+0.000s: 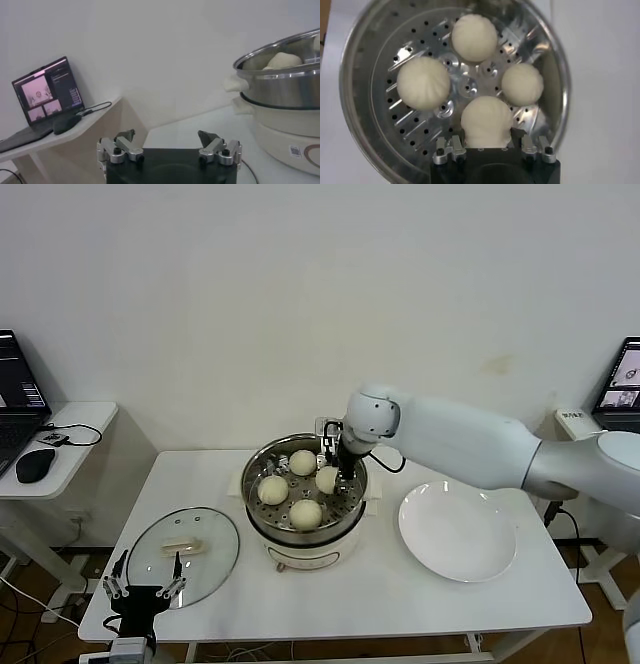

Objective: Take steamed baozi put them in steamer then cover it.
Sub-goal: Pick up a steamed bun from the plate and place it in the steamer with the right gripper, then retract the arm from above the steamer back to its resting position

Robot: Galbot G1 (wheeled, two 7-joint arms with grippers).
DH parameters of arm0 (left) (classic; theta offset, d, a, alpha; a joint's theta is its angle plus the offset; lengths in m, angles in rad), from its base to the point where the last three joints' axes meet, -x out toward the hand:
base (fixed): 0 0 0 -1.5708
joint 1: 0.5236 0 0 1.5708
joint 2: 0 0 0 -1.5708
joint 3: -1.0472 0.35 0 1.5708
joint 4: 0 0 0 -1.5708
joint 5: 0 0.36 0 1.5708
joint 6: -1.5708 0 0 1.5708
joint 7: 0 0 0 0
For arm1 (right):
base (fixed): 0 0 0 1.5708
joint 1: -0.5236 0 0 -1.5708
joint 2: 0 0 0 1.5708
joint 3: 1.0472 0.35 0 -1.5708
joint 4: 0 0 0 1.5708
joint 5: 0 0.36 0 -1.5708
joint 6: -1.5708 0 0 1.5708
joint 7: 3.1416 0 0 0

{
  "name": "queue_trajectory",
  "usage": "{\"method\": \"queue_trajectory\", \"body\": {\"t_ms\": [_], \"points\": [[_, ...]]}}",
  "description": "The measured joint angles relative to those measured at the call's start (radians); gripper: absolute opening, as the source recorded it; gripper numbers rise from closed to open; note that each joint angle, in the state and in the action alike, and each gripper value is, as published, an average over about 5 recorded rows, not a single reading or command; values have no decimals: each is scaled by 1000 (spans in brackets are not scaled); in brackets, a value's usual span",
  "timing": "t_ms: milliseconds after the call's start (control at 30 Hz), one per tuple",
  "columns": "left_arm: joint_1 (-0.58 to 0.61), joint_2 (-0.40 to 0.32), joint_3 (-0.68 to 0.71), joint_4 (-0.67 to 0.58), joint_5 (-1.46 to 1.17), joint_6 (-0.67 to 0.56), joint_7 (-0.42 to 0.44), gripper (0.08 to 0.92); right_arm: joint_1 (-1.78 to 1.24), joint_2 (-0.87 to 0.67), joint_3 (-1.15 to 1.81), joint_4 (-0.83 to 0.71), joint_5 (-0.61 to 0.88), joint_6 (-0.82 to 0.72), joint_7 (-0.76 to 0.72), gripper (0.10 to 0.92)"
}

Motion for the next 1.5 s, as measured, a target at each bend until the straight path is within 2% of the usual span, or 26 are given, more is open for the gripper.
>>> {"method": "queue_trajectory", "body": {"t_ms": [133,400,567,800,1000,1167,1500], "points": [[-1,-1,1,2,0,0,0,823,-10,-2,4,3,0,-12,11,611],[-4,-2,1,2,0,0,0,823,0,-28,32,31,10,-21,32,804],[-5,-2,1,0,-1,0,0,823,-3,-73,70,71,57,-22,103,822],[-9,1,5,3,-3,-3,-3,823,-91,-184,185,184,163,23,323,823],[-13,0,12,6,-2,-6,0,823,-297,-286,379,297,193,153,529,823],[-14,-2,20,11,-2,-12,1,823,-545,-322,603,356,158,302,659,823],[-17,12,44,44,-6,-33,-18,823,-1083,-244,1132,427,3,612,769,822]]}}
